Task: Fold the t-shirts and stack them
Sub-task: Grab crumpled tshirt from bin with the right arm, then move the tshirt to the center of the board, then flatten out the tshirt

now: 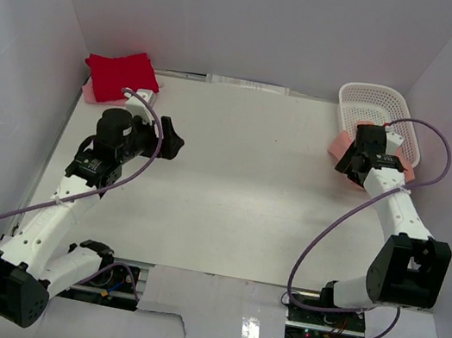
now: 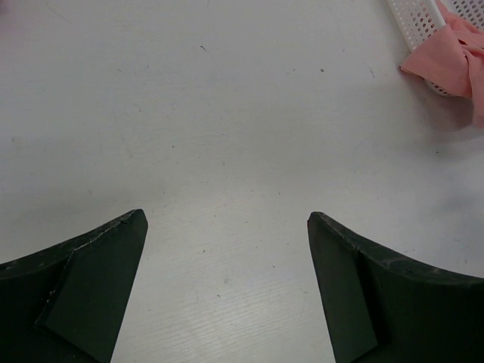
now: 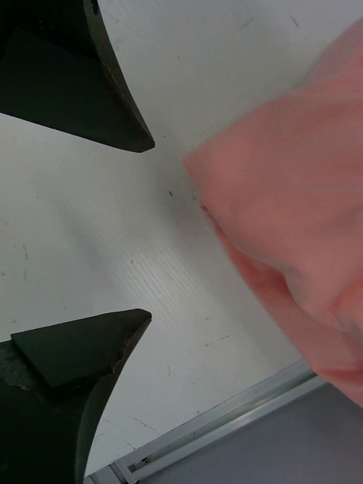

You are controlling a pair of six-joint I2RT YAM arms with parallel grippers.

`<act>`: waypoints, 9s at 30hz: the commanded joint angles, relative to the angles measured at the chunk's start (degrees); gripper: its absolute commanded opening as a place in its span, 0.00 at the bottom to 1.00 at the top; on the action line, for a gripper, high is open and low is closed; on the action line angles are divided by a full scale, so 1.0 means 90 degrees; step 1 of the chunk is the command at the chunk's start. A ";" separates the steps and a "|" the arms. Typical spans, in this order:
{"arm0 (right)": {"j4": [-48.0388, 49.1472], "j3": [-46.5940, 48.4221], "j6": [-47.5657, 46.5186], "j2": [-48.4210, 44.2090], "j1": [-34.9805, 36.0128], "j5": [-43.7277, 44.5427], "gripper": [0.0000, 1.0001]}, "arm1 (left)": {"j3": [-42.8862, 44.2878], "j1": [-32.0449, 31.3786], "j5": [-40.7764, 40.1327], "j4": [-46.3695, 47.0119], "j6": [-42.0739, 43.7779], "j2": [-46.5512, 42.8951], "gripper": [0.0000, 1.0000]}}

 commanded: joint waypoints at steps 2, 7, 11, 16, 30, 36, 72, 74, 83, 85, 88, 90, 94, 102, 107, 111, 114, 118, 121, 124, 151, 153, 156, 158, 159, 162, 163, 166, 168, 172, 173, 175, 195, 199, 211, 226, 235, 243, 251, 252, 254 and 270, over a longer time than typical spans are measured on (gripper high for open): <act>0.0117 0.0642 0.0143 0.0280 -0.0373 0.0658 0.91 | 0.0089 0.0009 0.0272 0.0069 0.0128 -0.0281 0.98; 0.0381 0.1012 -0.0033 0.0729 -0.0920 0.0396 0.91 | 0.0070 0.0019 0.0409 0.0108 0.0177 -0.0310 0.98; 0.0713 0.1062 -0.0219 0.1032 -0.1253 0.0112 0.90 | 0.0060 0.0019 0.0536 0.0137 0.0197 -0.0320 0.98; 0.0889 0.1169 -0.0189 0.1472 -0.1419 -0.0376 0.94 | 0.0050 0.0019 0.0605 0.0176 0.0226 -0.0301 0.98; 0.1152 0.1589 -0.0521 0.1405 -0.1419 -0.1527 0.08 | 0.0031 0.0019 0.0702 0.0235 0.0255 -0.0301 0.98; 0.0821 0.1843 -0.0872 0.0907 -0.0932 -0.1752 0.08 | 0.0041 0.0009 0.0829 0.0264 0.0226 -0.0242 0.98; -0.1756 0.5767 -0.2425 -0.0609 0.4197 -0.2215 0.08 | -0.0008 0.0038 -0.0343 0.0196 0.0118 -0.0721 0.98; -0.1991 0.6807 -0.2445 -0.0073 0.4108 -0.2290 0.08 | 0.0001 0.0039 -0.0294 0.0186 0.0118 -0.0643 0.98; -0.0909 0.7548 -0.1967 0.0291 0.4069 -0.5442 0.08 | 0.0118 0.0039 -0.0255 0.0010 0.0051 0.0255 0.98; -0.0568 0.7188 -0.1869 0.0086 0.4069 -0.6205 0.08 | 0.0196 0.0029 -0.0051 -0.0087 -0.0106 0.0888 0.98; -0.0371 0.6409 -0.1791 -0.0294 0.4069 -0.6674 0.08 | 0.0557 0.0039 0.0077 -0.0398 -0.0330 0.1969 0.98; -0.0205 0.5880 -0.1781 -0.0673 0.4079 -0.7143 0.08 | 0.1111 0.0048 -0.0117 -0.0643 -0.0408 0.2587 0.98; 0.0516 0.3843 -0.1713 -0.1709 0.4069 -0.8031 0.08 | 0.2235 0.0097 -0.0255 -0.0946 -0.0613 0.4128 0.98; 0.0470 0.2996 -0.1625 -0.2893 0.4069 -0.8365 0.08 | 0.3985 0.0078 0.1235 -0.1113 -0.1248 0.6358 0.98; 0.0323 0.2927 -0.1732 -0.3049 0.4069 -0.8083 0.08 | 0.4542 -0.0410 0.1990 -0.1200 -0.1434 0.6945 0.95; 0.0186 0.3025 -0.1820 -0.2952 0.4069 -0.7838 0.08 | 0.5029 -0.1033 0.2800 -0.1308 -0.1862 0.7412 0.95; 0.0205 0.2977 -0.1840 -0.2844 0.4069 -0.7818 0.08 | 0.5693 -0.1483 0.3299 -0.1124 -0.2320 0.7949 0.95; 0.0206 0.2879 -0.1840 -0.2756 0.4069 -0.7624 0.08 | 0.6718 -0.1923 0.4158 -0.0644 -0.3113 0.8642 0.94; 0.0196 0.2850 -0.1849 -0.2737 0.4069 -0.7575 0.08 | 0.7510 -0.2178 0.4510 -0.0615 -0.3426 0.8917 0.94; 0.0196 0.2791 -0.1830 -0.2698 0.4059 -0.7555 0.08 | 0.7230 -0.2033 0.4200 -0.0644 -0.3378 0.8675 0.95; -0.1386 0.1591 -0.0933 0.0068 0.4216 -0.2559 0.98 | 0.4213 0.0888 0.1718 -0.2705 -0.0879 0.3548 0.98; -0.1425 0.1307 -0.0844 -0.0099 0.4186 -0.2156 0.98 | 0.3987 0.0888 0.1514 -0.2685 -0.0771 0.3206 0.98; -0.1649 0.1024 -0.0805 -0.0217 0.4128 -0.1462 0.98 | 0.3655 0.0888 0.1376 -0.2695 -0.0614 0.2874 0.98; -0.1748 0.0897 -0.0795 -0.0178 0.4069 -0.1149 0.98 | 0.3459 0.0888 0.1347 -0.2685 -0.0565 0.2747 0.98; -0.1738 0.0732 -0.0814 -0.0159 0.3972 -0.1158 0.97 | 0.3420 0.0888 0.1347 -0.2666 -0.0536 0.2659 0.98; -0.1670 0.0487 -0.0795 -0.0022 0.3835 -0.1129 0.90 | 0.3312 0.0888 0.1366 -0.2675 -0.0477 0.2561 0.98; -0.1660 0.0448 -0.0775 0.0085 0.3825 -0.1042 0.88 | 0.3293 0.0888 0.1357 -0.2666 -0.0468 0.2532 0.98; -0.1602 0.0292 -0.0687 0.0242 0.3689 -0.0914 0.80 | 0.3224 0.0888 0.1347 -0.2675 -0.0438 0.2483 0.98; -0.1436 0.0194 -0.0658 0.0271 0.3543 -0.0982 0.74 | 0.3166 0.0888 0.1337 -0.2675 -0.0409 0.2454 0.98; -0.1113 -0.0099 -0.0755 0.0368 0.3288 -0.1390 0.52 | 0.3088 0.0888 0.1317 -0.2666 -0.0399 0.2414 0.98; -0.1055 -0.0196 -0.0804 0.0408 0.3249 -0.1518 0.48 | 0.3078 0.0888 0.1327 -0.2666 -0.0389 0.2395 0.98; -0.0918 -0.0265 -0.0853 0.0525 0.3181 -0.1685 0.42 | 0.3039 0.0898 0.1327 -0.2656 -0.0399 0.2385 0.98; -0.0722 0.2486 -0.2269 0.3061 0.0837 -0.2185 0.08 | 0.2414 0.0888 0.1562 -0.2226 -0.0526 0.2287 0.98; -0.0722 0.3628 -0.2697 0.3892 0.0720 -0.1998 0.08 | 0.2258 0.0888 0.1405 -0.2138 -0.0419 0.2317 0.98; -0.0440 0.5310 -0.3480 0.5476 -0.0286 -0.3344 0.08 | 0.2082 0.0888 0.1571 -0.2021 -0.0438 0.2366 0.98; -0.0146 0.6033 -0.3909 0.6091 -0.1136 -0.3551 0.09 | 0.2647 0.0888 0.1435 -0.2343 -0.0419 0.2980 0.98; -0.0098 0.6844 -0.3862 0.6026 -0.1205 -0.2858 0.38 | 0.2804 0.0888 0.1347 -0.2334 -0.0545 0.3010 0.98; 0.1298 0.3881 -0.3123 0.2892 -0.0047 -0.2928 0.97 | 0.2717 0.0888 0.1064 -0.2081 -0.0536 0.2416 0.98; 0.1512 0.1047 -0.2104 -0.0428 0.2153 -0.2905 0.83 | 0.2248 0.0888 0.0976 -0.1699 -0.0448 0.1351 0.98; 0.2055 0.0589 -0.1987 -0.1157 0.2223 -0.3245 0.79 | 0.2219 0.0898 0.0995 -0.1709 -0.0361 0.1292 0.98; 0.2488 -0.0885 -0.1209 -0.1835 0.2204 -0.4203 0.57 | 0.2160 0.0888 0.1044 -0.1718 -0.0302 0.1088 0.98; 0.1768 -0.2122 -0.0600 -0.2015 0.3433 -0.5718 0.93 | 0.1359 0.0888 0.1005 -0.1523 -0.0546 0.0334 0.98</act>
